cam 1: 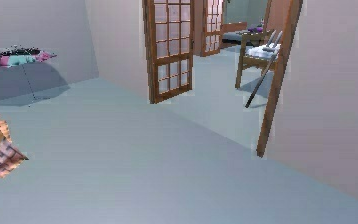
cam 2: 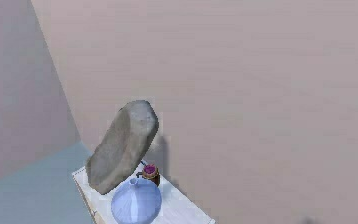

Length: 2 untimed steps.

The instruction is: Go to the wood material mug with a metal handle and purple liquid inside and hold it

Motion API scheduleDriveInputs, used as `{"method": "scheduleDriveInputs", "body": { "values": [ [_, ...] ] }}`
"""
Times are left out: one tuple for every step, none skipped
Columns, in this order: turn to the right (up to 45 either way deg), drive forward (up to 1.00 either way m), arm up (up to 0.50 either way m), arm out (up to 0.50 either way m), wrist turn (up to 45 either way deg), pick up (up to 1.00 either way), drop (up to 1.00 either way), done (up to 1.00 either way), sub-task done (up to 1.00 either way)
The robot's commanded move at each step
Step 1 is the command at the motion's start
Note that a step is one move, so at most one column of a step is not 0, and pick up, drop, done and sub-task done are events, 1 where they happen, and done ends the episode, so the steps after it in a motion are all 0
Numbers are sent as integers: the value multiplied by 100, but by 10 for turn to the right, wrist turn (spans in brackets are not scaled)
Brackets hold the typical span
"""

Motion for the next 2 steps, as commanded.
{"method": "scheduleDriveInputs", "body": {
  "values": [
    [0, 0, 30, 0, 0, 0, 0, 0, 0],
    [0, 0, 0, 26, 0, 0, 0, 0, 0]
  ]
}}
